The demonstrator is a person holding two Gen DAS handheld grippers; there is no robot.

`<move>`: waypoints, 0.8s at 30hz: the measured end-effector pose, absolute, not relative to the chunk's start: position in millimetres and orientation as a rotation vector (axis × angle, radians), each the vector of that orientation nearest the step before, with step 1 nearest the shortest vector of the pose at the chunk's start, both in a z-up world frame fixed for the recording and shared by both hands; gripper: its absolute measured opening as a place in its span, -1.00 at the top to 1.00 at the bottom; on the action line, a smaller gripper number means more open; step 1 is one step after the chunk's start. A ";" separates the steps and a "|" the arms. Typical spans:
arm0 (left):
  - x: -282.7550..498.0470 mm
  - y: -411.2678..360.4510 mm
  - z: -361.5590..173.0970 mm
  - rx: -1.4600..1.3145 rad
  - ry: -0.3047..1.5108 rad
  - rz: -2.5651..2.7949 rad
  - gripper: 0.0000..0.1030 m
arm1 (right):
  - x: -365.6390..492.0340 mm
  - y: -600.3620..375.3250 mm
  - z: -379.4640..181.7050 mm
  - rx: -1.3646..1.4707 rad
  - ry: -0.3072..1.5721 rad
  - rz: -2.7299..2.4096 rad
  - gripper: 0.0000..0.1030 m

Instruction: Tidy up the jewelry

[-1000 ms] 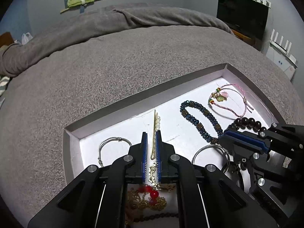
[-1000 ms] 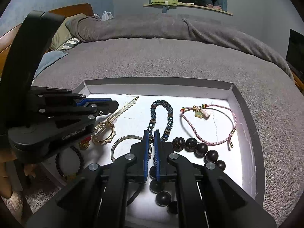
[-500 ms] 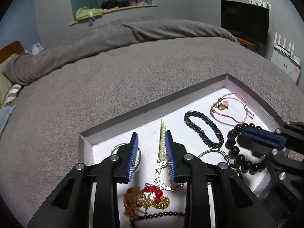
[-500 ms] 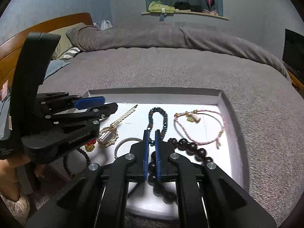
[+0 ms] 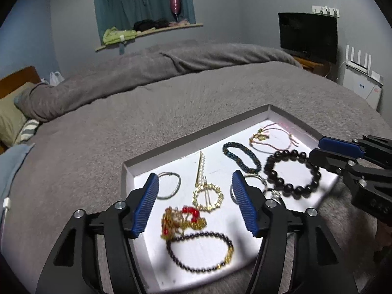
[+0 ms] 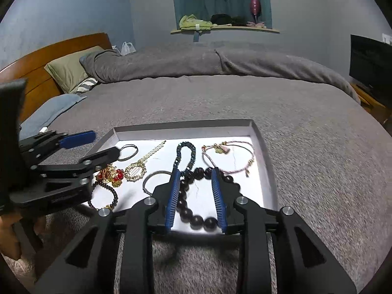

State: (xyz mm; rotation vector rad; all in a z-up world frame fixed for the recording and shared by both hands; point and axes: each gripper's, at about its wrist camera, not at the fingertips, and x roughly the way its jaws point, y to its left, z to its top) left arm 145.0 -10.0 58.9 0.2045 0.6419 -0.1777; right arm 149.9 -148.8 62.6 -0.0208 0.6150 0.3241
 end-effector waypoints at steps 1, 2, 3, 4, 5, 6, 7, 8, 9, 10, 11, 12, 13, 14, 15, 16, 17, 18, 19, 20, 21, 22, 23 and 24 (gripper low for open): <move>138.4 -9.2 59.6 0.200 0.635 -0.176 -0.32 | 147.5 -151.0 63.0 -0.015 0.612 0.321 0.29; 133.2 -8.1 60.0 0.193 0.631 -0.174 -0.40 | 144.7 -153.3 63.7 -0.007 0.608 0.320 0.24; 127.7 -6.7 60.0 0.186 0.628 -0.174 -0.45 | 143.3 -154.8 64.2 -0.001 0.605 0.318 0.17; 120.3 -4.8 60.4 0.176 0.624 -0.173 -0.46 | 140.9 -155.8 64.8 0.004 0.602 0.316 0.15; 116.1 -3.7 60.5 0.170 0.623 -0.172 -0.48 | 137.5 -157.9 65.1 0.008 0.599 0.315 0.13; 110.8 -1.9 60.6 0.162 0.621 -0.171 -0.52 | 133.7 -159.4 64.7 0.010 0.598 0.314 0.03; 103.7 0.1 60.6 0.151 0.617 -0.167 -0.54 | 129.6 -162.0 63.9 0.013 0.597 0.314 -0.07; 99.4 0.9 60.0 0.144 0.614 -0.163 -0.57 | 126.4 -163.9 63.0 0.016 0.597 0.312 -0.09; 93.8 2.1 59.5 0.136 0.609 -0.157 -0.63 | 123.3 -166.2 62.3 0.017 0.598 0.310 -0.11; 88.7 3.1 58.7 0.130 0.604 -0.150 -0.66 | 119.8 -168.8 61.1 0.018 0.601 0.307 -0.17; 83.7 3.7 57.9 0.125 0.595 -0.143 -0.69 | 115.9 -171.9 59.8 0.019 0.603 0.305 -0.22; 79.1 4.5 57.3 0.119 0.584 -0.141 -0.72 | 112.9 -173.7 59.0 0.021 0.605 0.304 -0.34; 75.6 5.2 56.9 0.114 0.575 -0.141 -0.75 | 109.0 -176.7 57.9 0.025 0.606 0.304 -0.42; 70.5 5.9 54.5 0.106 0.566 -0.139 -0.78 | 106.8 -178.0 56.8 0.030 0.607 0.304 -0.44; 67.4 6.5 52.3 0.101 0.566 -0.135 -0.79 | 104.3 -180.6 55.9 0.033 0.609 0.305 -0.47; 64.5 7.1 48.7 0.092 0.572 -0.131 -0.80 | 100.9 -182.9 54.3 0.033 0.613 0.304 -0.52; 63.3 7.3 45.8 0.087 0.580 -0.126 -0.82 | 99.0 -182.4 52.6 0.031 0.615 0.303 -0.56; 62.0 7.6 42.8 0.080 0.590 -0.115 -0.83 | 95.7 -183.7 50.8 0.025 0.616 0.300 -0.64; 60.8 7.7 39.7 0.076 0.603 -0.100 -0.83 | 94.3 -184.7 50.1 0.021 0.616 0.298 -0.69; 58.5 8.3 37.1 0.072 0.611 -0.094 -0.84 | 92.6 -185.9 49.2 0.017 0.616 0.295 -0.72; 55.9 8.4 34.4 0.064 0.616 -0.092 -0.85 | 89.6 -188.0 47.8 0.015 0.615 0.290 -0.79; 52.3 8.7 32.2 0.054 0.614 -0.094 -0.85 | 87.4 -189.4 47.0 0.014 0.614 0.286 -0.86; 49.3 9.4 31.1 0.044 0.608 -0.091 -0.87 | 85.3 -191.0 46.4 0.013 0.611 0.284 -0.89; 46.3 10.2 30.1 0.032 0.602 -0.080 -0.90 | 83.8 -192.1 46.0 0.012 0.608 0.280 -0.89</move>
